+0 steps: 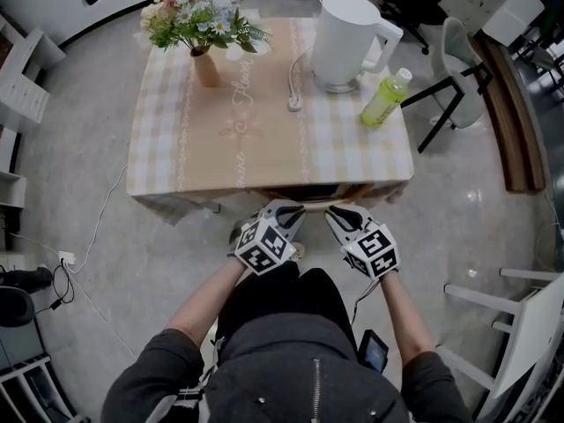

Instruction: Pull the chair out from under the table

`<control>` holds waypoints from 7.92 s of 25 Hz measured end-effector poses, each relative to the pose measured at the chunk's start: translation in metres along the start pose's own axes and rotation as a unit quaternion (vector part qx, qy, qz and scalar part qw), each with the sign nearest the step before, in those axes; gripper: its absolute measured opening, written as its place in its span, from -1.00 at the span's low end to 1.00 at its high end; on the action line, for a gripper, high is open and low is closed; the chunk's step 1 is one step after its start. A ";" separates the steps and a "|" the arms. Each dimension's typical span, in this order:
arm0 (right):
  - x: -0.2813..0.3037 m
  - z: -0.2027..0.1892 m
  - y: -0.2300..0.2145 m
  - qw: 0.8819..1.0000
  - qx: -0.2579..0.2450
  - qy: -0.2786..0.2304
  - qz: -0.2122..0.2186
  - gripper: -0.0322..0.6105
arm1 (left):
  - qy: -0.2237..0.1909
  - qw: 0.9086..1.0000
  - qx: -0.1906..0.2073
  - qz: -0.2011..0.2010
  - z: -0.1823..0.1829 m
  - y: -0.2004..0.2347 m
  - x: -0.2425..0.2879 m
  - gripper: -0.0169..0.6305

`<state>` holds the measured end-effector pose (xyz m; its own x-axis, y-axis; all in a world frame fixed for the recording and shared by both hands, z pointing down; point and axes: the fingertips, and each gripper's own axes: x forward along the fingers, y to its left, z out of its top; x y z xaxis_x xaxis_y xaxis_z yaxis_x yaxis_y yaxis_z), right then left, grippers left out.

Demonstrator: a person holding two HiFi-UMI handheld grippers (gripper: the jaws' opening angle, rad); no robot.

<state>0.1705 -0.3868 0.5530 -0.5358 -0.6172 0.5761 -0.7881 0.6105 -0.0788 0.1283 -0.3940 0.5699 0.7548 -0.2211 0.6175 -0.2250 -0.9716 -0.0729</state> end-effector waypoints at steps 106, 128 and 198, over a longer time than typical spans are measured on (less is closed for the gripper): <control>0.049 -0.182 0.036 0.818 -0.432 0.327 0.192 -0.48 | 0.285 0.916 0.216 -0.181 -0.123 -0.092 0.075 -0.46; 0.021 -0.207 0.072 0.815 -0.430 0.334 0.196 -0.48 | 0.292 0.915 0.217 -0.173 -0.132 -0.140 0.060 -0.46; -0.073 -0.287 0.200 0.812 -0.435 0.338 0.191 -0.48 | 0.315 0.909 0.224 -0.153 -0.165 -0.305 0.002 -0.46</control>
<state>0.1394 -0.0772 0.7287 -0.1696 -0.0654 0.9833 0.0674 0.9947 0.0778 0.0970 -0.0846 0.7226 0.2057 0.0210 0.9784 0.3175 -0.9471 -0.0465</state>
